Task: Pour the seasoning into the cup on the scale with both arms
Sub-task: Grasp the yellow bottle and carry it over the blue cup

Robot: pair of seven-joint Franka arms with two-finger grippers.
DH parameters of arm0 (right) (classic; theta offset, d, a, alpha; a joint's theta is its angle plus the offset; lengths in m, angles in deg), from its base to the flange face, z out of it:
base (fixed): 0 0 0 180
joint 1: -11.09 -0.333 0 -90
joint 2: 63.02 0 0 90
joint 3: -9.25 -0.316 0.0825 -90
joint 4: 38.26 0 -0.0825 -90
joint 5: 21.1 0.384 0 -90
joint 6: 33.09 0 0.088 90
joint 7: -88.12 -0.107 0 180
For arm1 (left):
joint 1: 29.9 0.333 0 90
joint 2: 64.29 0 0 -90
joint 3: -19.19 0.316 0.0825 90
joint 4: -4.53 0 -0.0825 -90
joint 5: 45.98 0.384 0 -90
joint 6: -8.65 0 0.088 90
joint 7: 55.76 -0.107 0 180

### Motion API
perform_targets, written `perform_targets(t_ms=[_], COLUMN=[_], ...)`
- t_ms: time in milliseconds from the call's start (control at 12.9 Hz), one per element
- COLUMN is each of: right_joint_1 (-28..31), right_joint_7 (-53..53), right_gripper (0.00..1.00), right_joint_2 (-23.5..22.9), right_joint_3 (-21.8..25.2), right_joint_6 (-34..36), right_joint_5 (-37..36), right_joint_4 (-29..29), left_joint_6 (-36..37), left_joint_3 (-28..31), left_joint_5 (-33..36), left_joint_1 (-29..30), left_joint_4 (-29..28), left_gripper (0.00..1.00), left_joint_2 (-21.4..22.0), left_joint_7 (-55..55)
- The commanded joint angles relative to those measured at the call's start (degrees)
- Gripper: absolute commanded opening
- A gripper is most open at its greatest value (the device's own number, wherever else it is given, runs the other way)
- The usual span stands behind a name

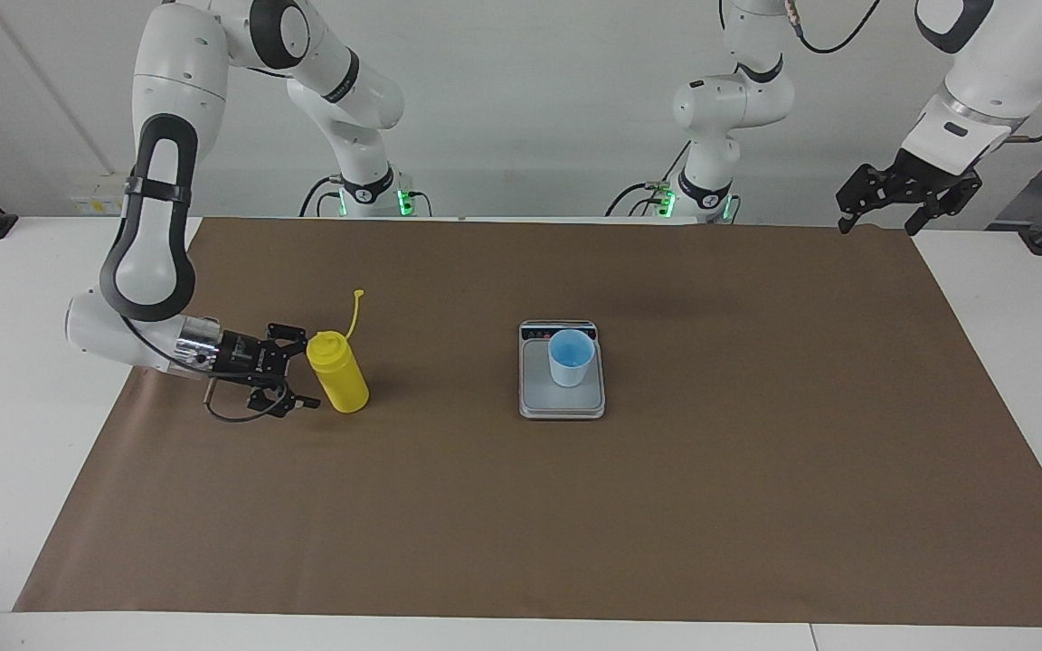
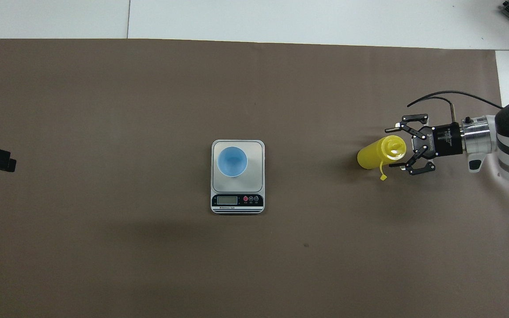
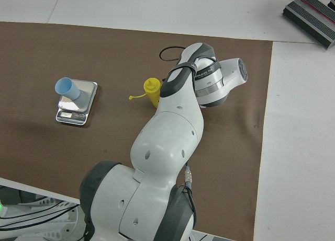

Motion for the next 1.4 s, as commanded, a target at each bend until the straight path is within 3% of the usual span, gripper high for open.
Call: perform_targets(t_ms=[0,155,233,621,931,1087,1319], right_joint_1=[0.25,0.16,0.60,0.08,-5.96,-10.70,-18.27], right_joint_7=[2.03,1.94,2.02,1.50,-4.96,-13.14,-22.64], right_gripper=[1.00,0.97,0.01,0.00,0.00,0.00,0.00], right_joint_2=[1.85,1.85,1.93,2.81,7.54,10.36,10.46], right_joint_3=[-0.21,-0.47,-0.65,-0.74,-0.48,-0.65,-0.65], right_joint_6=[-0.80,-0.10,2.26,1.58,-1.91,-6.22,-11.59], right_joint_5=[2.39,2.49,3.88,5.39,4.51,0.14,-9.78], right_joint_4=[-2.68,-2.42,-1.90,-1.63,-1.10,-0.32,2.49], left_joint_6=[0.26,-0.17,0.00,-0.09,0.00,-0.09,-0.08], left_joint_3=[-0.20,-0.20,-0.20,-0.20,-0.20,-0.20,-0.20], left_joint_5=[-0.40,-0.40,-0.40,-0.40,-0.40,-0.40,-0.40], left_joint_1=[0.47,0.47,0.47,0.47,0.47,0.47,0.47], left_joint_4=[-1.57,-1.66,-1.66,-1.66,-1.66,-1.66,-1.66], left_gripper=[1.00,1.00,1.00,1.00,1.00,1.00,1.00], left_joint_2=[1.77,1.77,1.77,1.77,1.77,1.77,1.77], left_joint_7=[0.30,0.30,0.30,0.30,0.38,0.38,0.30])
